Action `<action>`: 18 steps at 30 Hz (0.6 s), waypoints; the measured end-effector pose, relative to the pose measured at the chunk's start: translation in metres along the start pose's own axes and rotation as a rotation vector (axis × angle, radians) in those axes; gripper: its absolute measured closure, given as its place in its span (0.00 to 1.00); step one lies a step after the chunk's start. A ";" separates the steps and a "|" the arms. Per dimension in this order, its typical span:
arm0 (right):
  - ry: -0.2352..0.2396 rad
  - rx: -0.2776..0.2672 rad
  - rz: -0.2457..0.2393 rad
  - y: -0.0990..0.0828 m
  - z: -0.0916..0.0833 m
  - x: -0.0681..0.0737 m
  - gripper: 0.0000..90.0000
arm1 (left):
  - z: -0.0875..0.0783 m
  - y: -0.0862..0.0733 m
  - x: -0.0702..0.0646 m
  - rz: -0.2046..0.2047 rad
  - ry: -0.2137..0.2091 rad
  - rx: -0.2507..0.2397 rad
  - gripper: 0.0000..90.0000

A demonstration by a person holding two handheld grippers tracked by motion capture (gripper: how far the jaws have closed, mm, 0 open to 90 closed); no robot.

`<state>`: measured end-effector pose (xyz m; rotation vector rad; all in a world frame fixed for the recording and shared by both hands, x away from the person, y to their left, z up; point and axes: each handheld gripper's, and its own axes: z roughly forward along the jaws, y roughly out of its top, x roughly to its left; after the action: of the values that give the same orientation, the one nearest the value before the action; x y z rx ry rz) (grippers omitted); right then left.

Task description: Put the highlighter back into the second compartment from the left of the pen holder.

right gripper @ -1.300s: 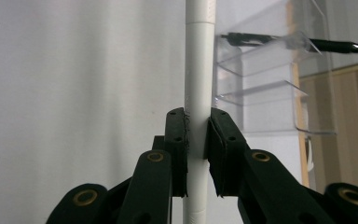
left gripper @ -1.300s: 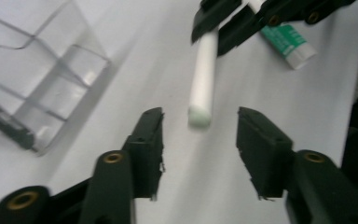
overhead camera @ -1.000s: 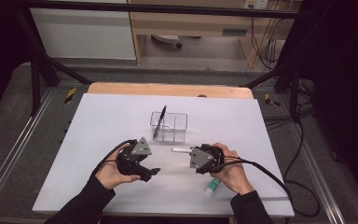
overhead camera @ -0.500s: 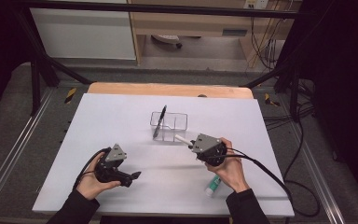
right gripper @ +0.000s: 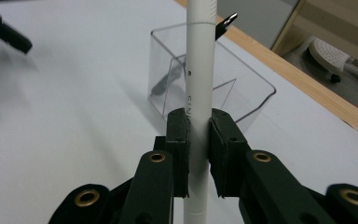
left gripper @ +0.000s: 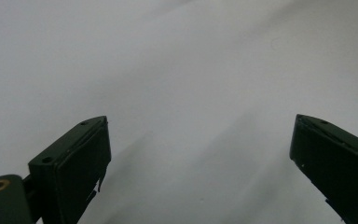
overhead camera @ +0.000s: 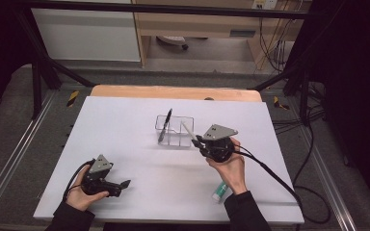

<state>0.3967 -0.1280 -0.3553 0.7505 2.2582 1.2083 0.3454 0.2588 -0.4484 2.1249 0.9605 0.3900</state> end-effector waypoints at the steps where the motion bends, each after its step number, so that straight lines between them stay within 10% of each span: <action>1: -0.004 -0.019 0.023 0.001 0.000 -0.001 0.88 | -0.001 -0.001 0.001 -0.002 0.004 0.000 0.05; 18: -0.029 -0.224 0.283 0.037 0.025 -0.017 0.88 | -0.010 -0.012 0.013 -0.035 0.028 -0.024 0.05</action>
<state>0.4339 -0.1072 -0.3333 1.0147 1.9966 1.5383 0.3421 0.2786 -0.4509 2.0828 1.0031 0.4132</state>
